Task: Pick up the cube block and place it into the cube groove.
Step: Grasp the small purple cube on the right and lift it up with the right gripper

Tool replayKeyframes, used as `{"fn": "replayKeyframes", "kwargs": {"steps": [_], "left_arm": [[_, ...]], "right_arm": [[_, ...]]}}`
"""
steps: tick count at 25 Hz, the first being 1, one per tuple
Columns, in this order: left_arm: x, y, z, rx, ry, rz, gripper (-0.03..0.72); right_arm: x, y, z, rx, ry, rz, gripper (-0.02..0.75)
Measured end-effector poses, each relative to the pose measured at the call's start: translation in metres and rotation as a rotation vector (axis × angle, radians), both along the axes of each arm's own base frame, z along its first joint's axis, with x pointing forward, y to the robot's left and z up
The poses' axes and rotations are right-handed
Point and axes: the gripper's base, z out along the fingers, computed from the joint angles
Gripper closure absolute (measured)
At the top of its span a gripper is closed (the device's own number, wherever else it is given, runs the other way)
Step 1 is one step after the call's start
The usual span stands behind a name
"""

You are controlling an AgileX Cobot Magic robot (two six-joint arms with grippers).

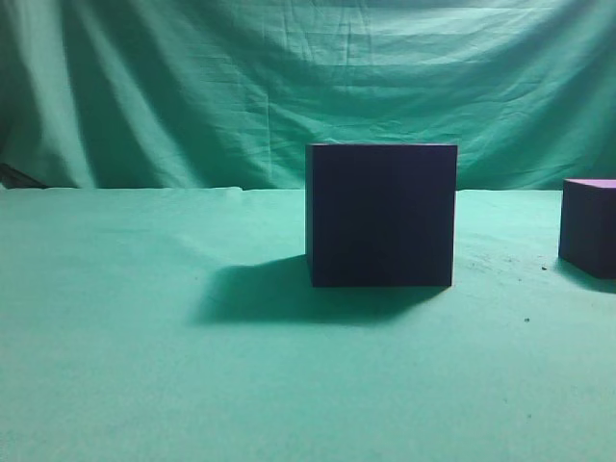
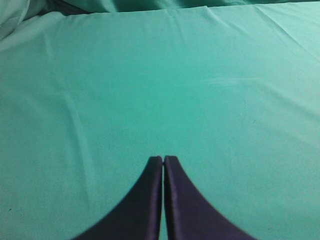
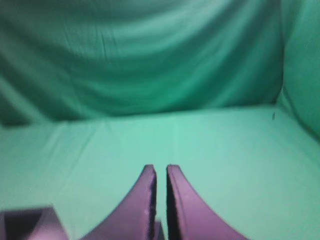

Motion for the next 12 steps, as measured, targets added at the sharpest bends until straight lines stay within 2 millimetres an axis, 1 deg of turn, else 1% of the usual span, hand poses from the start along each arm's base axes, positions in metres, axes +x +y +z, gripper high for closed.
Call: {"fn": "replayKeyframes", "kwargs": {"steps": [1, 3, 7, 10, 11, 12], "left_arm": [[0.000, 0.000, 0.000, 0.000, 0.000, 0.000, 0.688], [0.000, 0.000, 0.000, 0.000, 0.000, 0.000, 0.688], [0.000, 0.000, 0.000, 0.000, 0.000, 0.000, 0.688], [0.000, 0.000, 0.000, 0.000, 0.000, 0.000, 0.688], [0.000, 0.000, 0.000, 0.000, 0.000, 0.000, 0.688], [0.000, 0.000, 0.000, 0.000, 0.000, 0.000, 0.688]], "right_arm": [[0.005, 0.001, 0.006, -0.002, 0.066, 0.010, 0.689], [0.013, 0.004, 0.010, 0.001, 0.189, 0.029, 0.689], [0.029, 0.007, 0.005, 0.009, 0.381, 0.051, 0.689], [0.037, 0.009, 0.002, -0.022, 0.474, 0.069, 0.689], [0.040, 0.010, 0.003, -0.028, 0.512, 0.076, 0.738], [0.044, 0.011, 0.005, -0.036, 0.551, 0.084, 0.738]]}}
